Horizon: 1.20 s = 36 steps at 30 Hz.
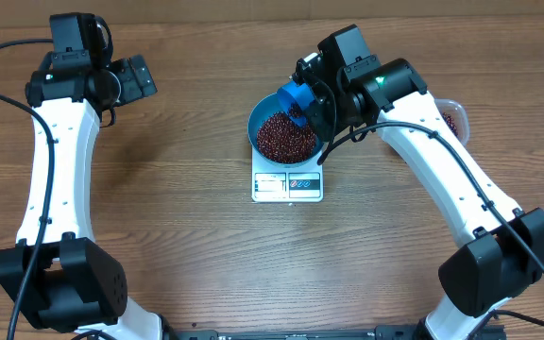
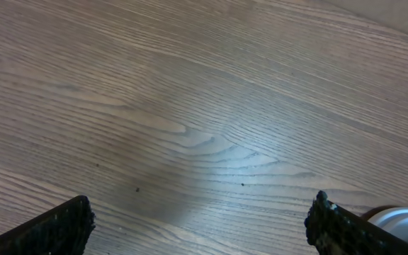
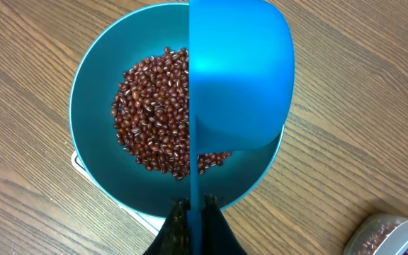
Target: Scoop item into bowl and weigh 150g on scale
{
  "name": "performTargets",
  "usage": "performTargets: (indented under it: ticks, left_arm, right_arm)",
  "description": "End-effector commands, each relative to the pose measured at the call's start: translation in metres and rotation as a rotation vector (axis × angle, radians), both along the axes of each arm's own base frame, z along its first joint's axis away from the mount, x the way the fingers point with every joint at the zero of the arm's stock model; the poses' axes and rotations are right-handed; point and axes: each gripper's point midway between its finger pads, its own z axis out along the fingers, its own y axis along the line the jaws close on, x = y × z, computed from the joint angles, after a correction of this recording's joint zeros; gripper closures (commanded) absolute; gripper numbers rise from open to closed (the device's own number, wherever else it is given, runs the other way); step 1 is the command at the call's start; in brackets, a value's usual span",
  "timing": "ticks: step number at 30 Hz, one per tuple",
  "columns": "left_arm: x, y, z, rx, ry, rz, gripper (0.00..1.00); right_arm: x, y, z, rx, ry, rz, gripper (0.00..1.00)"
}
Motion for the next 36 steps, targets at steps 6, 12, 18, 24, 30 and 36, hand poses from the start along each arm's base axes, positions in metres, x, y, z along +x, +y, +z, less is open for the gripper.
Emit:
performTargets:
  ticks: [6,12,18,24,30,36]
  left_arm:
    - [0.0028,-0.0041,-0.0010,-0.005,0.000,-0.008,0.00]
    - [0.0028,-0.0041,-0.0012,-0.005,0.000,-0.008,0.00]
    - [0.0028,-0.0041,-0.0012,-0.005,0.000,-0.008,0.00]
    - [0.0028,-0.0041,-0.0010,-0.005,0.000,-0.008,0.00]
    - [0.0028,-0.0041,-0.0010,-0.005,0.000,-0.008,0.00]
    - [0.0028,-0.0041,-0.0012,-0.005,0.000,-0.008,0.00]
  right_arm:
    - [0.0036,0.0052,0.0333,0.048,-0.080,0.001,0.96]
    - [0.0041,0.0054,0.0335,0.048,-0.082,0.002,0.96]
    - [0.0041,0.0054,0.0336,0.049,-0.082,0.001,0.96]
    - [0.0069,0.0065,0.0355,0.073,-0.082,-0.025,0.96]
    - [0.0080,0.0130,0.0388,0.110,-0.086,-0.009,0.96]
    - [0.0077,0.0129,0.0387,0.110,-0.084,-0.009,0.96]
